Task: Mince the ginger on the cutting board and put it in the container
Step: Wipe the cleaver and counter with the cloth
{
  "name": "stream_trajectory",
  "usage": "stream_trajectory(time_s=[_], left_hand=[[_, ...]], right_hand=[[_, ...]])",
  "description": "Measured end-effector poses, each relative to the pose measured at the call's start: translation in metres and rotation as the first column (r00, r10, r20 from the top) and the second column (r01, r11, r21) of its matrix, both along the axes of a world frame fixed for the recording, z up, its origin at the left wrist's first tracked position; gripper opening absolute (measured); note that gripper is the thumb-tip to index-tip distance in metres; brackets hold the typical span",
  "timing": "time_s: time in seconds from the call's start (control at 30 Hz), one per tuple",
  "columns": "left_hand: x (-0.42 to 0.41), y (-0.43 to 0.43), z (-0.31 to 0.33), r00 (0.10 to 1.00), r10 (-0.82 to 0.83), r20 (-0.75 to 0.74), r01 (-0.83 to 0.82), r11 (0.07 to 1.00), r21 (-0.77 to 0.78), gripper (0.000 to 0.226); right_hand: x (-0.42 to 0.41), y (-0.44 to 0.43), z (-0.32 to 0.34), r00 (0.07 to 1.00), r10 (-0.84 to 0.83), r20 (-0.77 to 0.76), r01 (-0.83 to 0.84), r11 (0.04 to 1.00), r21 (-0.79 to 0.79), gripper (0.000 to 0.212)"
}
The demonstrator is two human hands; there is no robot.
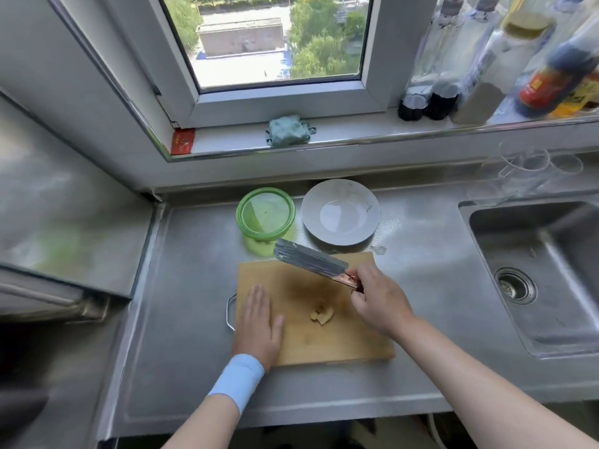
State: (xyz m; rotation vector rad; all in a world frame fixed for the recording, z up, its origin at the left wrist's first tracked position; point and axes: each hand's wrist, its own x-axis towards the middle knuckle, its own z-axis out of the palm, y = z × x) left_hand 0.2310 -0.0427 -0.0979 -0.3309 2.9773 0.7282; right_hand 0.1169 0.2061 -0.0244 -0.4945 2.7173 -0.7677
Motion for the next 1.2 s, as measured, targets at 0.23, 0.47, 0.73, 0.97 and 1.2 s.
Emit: stream_trajectory(time_s=[0.23,0.47,0.73,0.97,1.2], left_hand=[[0.031,-0.017,0.002,0.961,-0.141,-0.237,0.177,0.974,0.138,0.048],[0.038,-0.046,-0.007,0.993,-0.066,-0.096,0.054,0.991,-0.125,0.062],[0.021,0.006,-0.016,0.955,-0.286,0.076,0.295,0.939,-0.175,0.078],[-0.023,0.020,-0.012,0.887,-0.458,-0.056,0.454,0.889,-0.064,0.074],[-0.031,0.035,-0.028,0.716,-0.691,-0.098,0.687,0.723,-0.075,0.062]], right_hand=[[-0.013,-0.042,-0.006,0.982,0.150,-0.112,-0.142,0.987,0.076,0.041],[-0.040,-0.064,-0.020,0.973,0.203,-0.109,-0.196,0.978,0.071,0.039],[0.002,-0.041,-0.035,0.956,-0.103,-0.274,0.116,0.993,0.033,0.041],[0.063,-0.026,-0.068,0.942,-0.336,-0.025,0.330,0.909,0.255,0.084],[0.109,-0.039,-0.079,0.994,-0.030,-0.102,0.043,0.992,0.121,0.068]])
